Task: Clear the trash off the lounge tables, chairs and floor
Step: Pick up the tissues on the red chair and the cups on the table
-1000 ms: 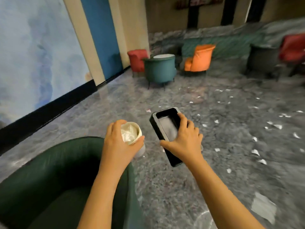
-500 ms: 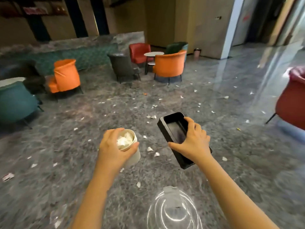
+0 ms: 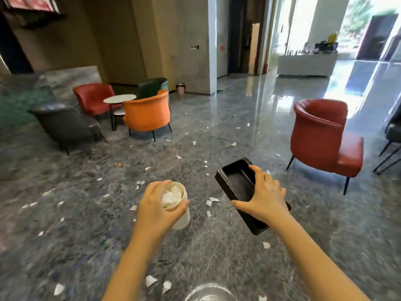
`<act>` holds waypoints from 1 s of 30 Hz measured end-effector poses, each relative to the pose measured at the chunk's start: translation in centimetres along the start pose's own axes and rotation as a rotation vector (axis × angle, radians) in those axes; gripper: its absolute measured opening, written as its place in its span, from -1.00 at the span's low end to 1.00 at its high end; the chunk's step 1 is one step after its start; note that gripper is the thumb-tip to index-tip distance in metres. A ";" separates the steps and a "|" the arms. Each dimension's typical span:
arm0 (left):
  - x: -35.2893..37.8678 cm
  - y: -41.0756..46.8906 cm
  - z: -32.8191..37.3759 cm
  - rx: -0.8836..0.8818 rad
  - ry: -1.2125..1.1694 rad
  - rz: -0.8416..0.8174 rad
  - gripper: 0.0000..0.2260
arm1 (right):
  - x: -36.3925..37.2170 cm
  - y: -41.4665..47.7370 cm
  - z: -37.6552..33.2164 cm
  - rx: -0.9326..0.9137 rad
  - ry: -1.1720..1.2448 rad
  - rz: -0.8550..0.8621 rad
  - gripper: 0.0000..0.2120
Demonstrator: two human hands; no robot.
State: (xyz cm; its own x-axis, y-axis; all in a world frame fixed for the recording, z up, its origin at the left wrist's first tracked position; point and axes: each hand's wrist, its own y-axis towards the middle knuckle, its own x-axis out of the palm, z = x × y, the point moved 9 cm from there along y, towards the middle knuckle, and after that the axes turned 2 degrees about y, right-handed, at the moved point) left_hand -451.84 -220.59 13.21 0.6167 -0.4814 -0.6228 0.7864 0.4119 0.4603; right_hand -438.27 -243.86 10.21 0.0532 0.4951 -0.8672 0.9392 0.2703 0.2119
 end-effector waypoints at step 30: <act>36.0 89.1 -34.9 -0.043 -0.033 0.039 -0.51 | 27.9 97.9 -2.6 0.057 -0.042 0.000 -0.01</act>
State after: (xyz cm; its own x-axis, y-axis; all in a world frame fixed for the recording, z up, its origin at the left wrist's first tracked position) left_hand -360.78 -174.23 9.76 0.6482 -0.4893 -0.5835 0.7600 0.4632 0.4558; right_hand -345.74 -201.49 7.95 0.0659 0.4597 -0.8856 0.9568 0.2226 0.1868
